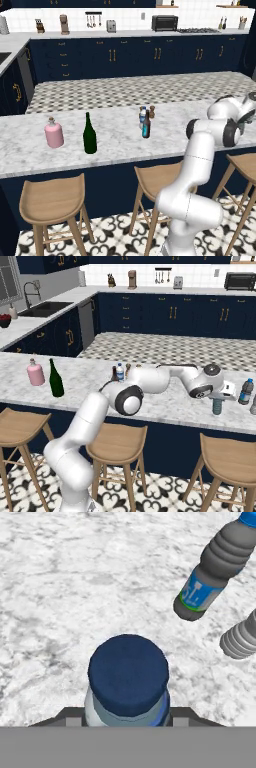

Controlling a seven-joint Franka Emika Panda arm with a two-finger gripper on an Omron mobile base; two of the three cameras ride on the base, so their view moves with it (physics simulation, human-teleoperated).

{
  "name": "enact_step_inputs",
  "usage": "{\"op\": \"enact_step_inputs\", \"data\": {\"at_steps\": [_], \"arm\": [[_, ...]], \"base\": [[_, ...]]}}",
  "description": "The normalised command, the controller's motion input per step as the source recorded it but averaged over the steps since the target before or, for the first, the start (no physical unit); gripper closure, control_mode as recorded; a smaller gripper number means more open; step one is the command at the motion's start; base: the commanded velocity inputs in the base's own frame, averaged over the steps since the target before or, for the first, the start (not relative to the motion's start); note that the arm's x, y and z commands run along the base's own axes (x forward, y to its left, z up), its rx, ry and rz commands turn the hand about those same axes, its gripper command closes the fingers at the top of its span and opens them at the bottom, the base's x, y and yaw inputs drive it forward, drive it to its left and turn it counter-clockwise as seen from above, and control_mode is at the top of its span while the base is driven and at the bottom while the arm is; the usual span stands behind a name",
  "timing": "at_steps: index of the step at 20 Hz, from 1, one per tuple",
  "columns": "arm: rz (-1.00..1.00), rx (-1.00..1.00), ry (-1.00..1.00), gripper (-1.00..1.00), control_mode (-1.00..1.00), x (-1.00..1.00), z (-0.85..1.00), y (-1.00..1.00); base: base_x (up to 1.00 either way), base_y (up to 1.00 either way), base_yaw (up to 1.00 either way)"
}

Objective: Move the plastic bottles in the middle to the plastics group, and the glass bottles in the middle to the glass group.

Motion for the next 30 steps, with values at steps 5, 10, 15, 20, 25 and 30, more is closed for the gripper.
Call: {"op": "enact_step_inputs", "data": {"at_steps": [5, 10, 15, 20, 25, 30], "arm": [[0.0, 0.0, 0.0, 1.0, -1.0, 0.14, 0.01, -0.66], [0.0, 0.0, 0.0, 1.0, -1.0, 0.1, 0.13, -0.45], [0.0, 0.0, 0.0, 1.0, -1.0, 0.04, 0.0, -0.06], [0.0, 0.0, 0.0, 1.0, -1.0, 0.17, 0.0, -0.13], [0.0, 0.02, -0.01, 1.0, -1.0, 0.06, -0.01, -0.14], [-0.03, 0.16, 0.0, 1.0, -1.0, 0.0, 0.0, -0.27]], "base": [[0.0, 0.0, 0.0], [0.0, 0.0, 0.0], [0.0, 0.0, 0.0], [0.0, 0.0, 0.0], [0.0, 0.0, 0.0], [0.0, 0.0, 0.0]]}}
